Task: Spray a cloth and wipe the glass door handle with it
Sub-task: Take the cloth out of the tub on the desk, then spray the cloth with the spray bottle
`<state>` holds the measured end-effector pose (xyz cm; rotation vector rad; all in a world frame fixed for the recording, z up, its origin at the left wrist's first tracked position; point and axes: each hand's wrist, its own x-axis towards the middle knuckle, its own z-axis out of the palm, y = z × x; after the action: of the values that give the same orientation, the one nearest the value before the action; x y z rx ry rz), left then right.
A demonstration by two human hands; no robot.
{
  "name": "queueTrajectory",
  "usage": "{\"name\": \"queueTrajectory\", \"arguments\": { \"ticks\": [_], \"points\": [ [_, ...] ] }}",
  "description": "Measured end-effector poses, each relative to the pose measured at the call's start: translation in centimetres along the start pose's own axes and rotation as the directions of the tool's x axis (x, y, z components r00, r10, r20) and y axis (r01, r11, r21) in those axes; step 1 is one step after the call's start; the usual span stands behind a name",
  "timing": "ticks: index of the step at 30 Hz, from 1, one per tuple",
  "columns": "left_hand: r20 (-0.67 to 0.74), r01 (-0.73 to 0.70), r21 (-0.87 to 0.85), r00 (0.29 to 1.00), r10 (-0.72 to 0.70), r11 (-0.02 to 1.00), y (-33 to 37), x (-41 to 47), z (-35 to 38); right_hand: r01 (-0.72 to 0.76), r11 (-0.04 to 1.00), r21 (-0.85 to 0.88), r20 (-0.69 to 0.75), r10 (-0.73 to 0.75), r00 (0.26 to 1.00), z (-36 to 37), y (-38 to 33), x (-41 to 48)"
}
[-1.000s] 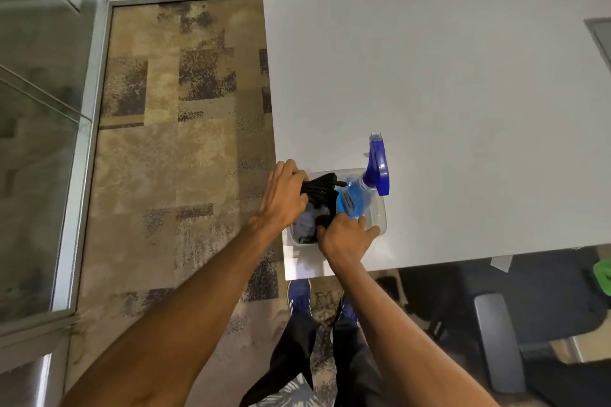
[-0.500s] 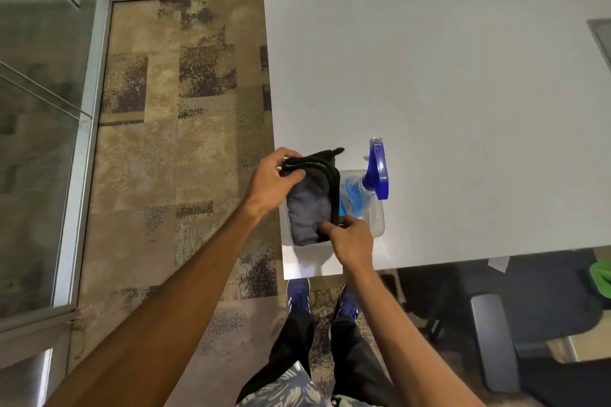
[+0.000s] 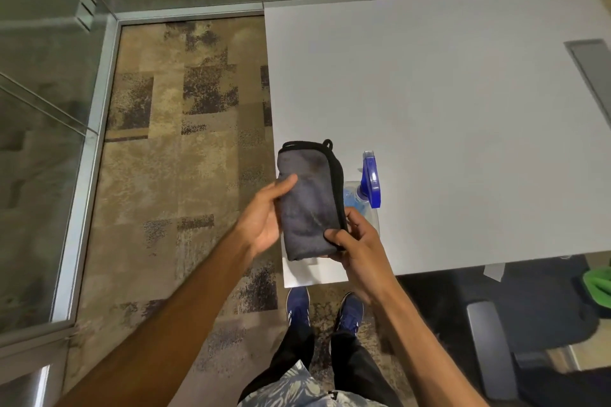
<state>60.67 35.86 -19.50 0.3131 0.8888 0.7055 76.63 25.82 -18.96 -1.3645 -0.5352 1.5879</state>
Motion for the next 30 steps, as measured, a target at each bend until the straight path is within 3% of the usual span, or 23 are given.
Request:
{"name": "queueTrajectory", "arguments": {
  "ticks": [7,10,13,15,21,30],
  "points": [
    [-0.12,-0.031,-0.097,0.993,0.019,0.995,-2.9,-0.1,-0.5,0.023,0.984,-0.179,0.01,-0.022,1.0,-1.0,0.1,-0.8],
    [-0.141,-0.035,-0.094,0.99,0.021,0.995,-2.9,-0.2,-0.7,0.062,0.953,-0.296,-0.145,-0.109,0.983,-2.1,0.8,-0.8],
    [-0.147,-0.058,-0.096,0.988,0.044,0.994,-2.8,-0.3,-1.4,0.072,0.916,-0.395,-0.35,-0.223,0.91,-3.5,1.4,0.3],
    [-0.16,-0.074,-0.095,0.985,0.058,0.993,-2.6,-0.2,-1.8,0.095,0.901,-0.424,-0.391,-0.276,0.878,-4.2,1.1,1.5],
    [-0.169,-0.138,-0.092,0.978,0.121,0.986,-2.0,-0.4,-2.1,0.279,0.842,-0.463,-0.149,-0.384,0.911,-4.0,-0.5,5.4],
    [-0.16,-0.191,-0.084,0.971,0.176,0.978,-1.0,-1.4,-2.1,0.359,0.821,-0.444,-0.156,-0.465,0.872,-2.9,-0.8,7.4]
  ]
}}
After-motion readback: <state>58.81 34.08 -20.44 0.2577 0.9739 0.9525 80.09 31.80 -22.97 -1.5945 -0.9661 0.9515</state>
